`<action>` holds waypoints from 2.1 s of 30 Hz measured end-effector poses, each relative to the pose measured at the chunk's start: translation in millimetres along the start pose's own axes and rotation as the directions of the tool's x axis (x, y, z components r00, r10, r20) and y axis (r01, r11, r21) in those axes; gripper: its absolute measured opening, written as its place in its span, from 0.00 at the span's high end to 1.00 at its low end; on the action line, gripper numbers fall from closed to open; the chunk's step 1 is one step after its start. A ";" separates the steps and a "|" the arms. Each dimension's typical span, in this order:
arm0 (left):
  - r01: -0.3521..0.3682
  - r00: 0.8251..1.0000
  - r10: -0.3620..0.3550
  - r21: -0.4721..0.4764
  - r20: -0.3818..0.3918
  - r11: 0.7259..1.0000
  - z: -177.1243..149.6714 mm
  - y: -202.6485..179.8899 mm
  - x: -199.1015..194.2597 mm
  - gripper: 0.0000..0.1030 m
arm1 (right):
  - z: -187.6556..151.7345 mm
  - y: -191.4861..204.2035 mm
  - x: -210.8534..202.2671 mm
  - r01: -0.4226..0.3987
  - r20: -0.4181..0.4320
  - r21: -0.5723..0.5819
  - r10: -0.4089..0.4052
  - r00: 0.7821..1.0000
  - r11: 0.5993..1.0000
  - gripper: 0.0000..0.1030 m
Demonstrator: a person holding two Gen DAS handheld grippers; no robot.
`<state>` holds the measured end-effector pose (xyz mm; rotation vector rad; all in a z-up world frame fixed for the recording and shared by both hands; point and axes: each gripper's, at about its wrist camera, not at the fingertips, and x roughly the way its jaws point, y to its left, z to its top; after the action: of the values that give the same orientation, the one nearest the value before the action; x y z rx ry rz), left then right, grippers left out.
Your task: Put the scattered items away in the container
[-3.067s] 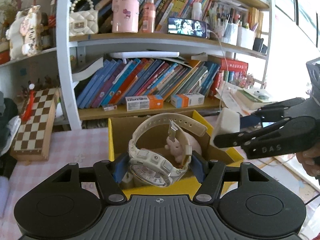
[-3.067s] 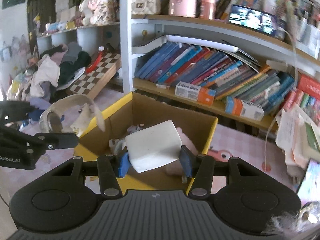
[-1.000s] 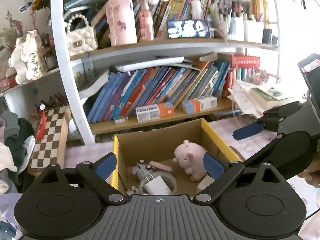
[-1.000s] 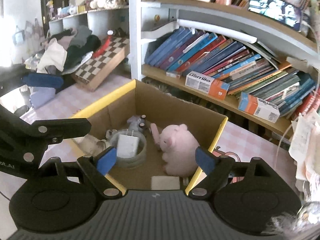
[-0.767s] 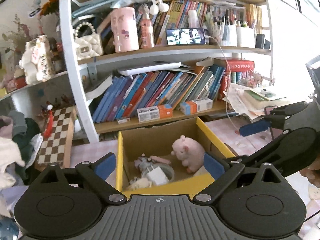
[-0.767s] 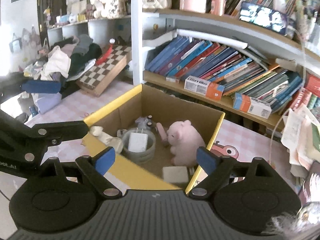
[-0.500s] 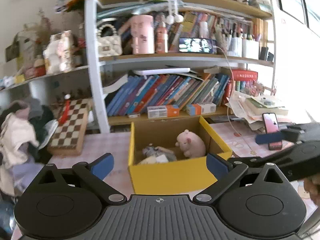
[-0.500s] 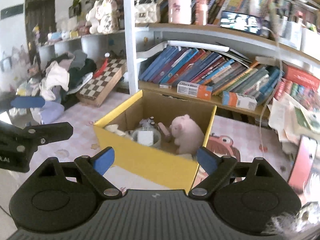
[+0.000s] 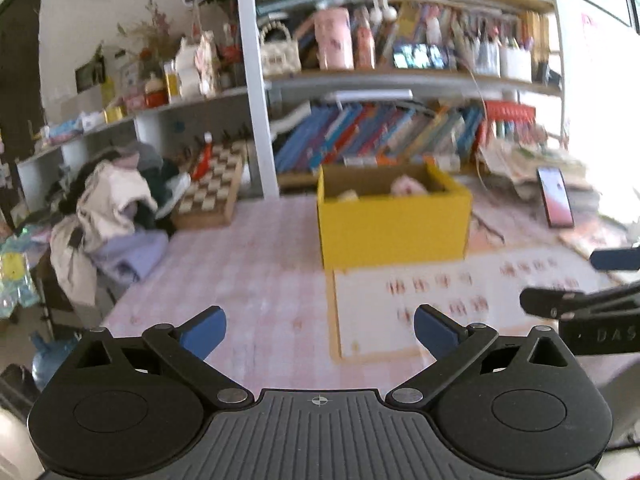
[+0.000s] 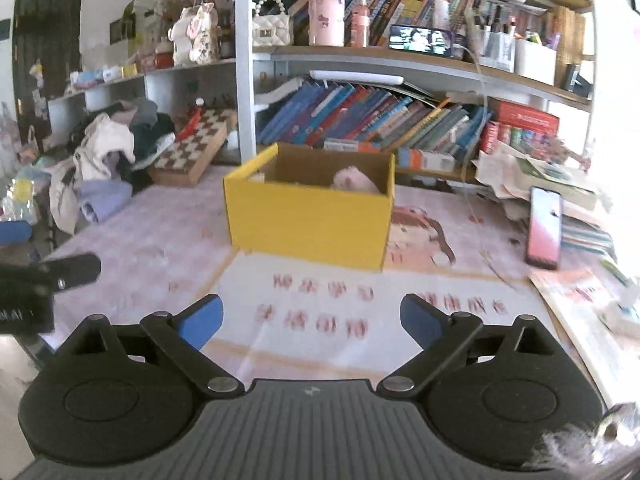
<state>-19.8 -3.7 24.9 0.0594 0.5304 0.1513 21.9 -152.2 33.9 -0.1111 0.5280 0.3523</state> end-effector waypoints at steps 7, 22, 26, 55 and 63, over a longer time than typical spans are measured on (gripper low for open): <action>0.044 0.999 -0.044 0.038 -0.001 0.998 -14.2 -0.8 -15.5 0.01 | -30.1 20.3 -25.1 0.041 -0.026 0.006 -0.040 0.999 0.999 0.03; 0.042 0.997 -0.041 0.013 -0.065 0.999 -47.5 15.5 -27.7 0.01 | -48.6 41.9 -35.9 0.020 -0.124 0.000 -0.020 0.992 1.000 0.00; 0.040 0.997 -0.038 0.021 -0.072 0.999 -48.5 15.0 -28.4 0.01 | -51.7 48.5 -36.5 0.012 -0.149 -0.016 -0.015 0.989 1.000 0.00; 0.016 0.994 -0.014 0.026 -0.108 1.000 -49.4 17.0 -28.7 0.00 | -51.0 50.9 -28.2 -0.023 -0.187 -0.048 0.014 0.982 0.999 0.00; 0.024 0.993 -0.021 0.024 -0.117 0.999 -49.9 15.6 -27.4 0.00 | -50.7 48.7 -28.9 -0.020 -0.187 -0.035 0.013 0.982 0.999 0.00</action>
<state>-70.6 8.2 -2.9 0.0698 0.6492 0.1260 -42.7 -125.2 4.4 -0.1764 0.7090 0.3700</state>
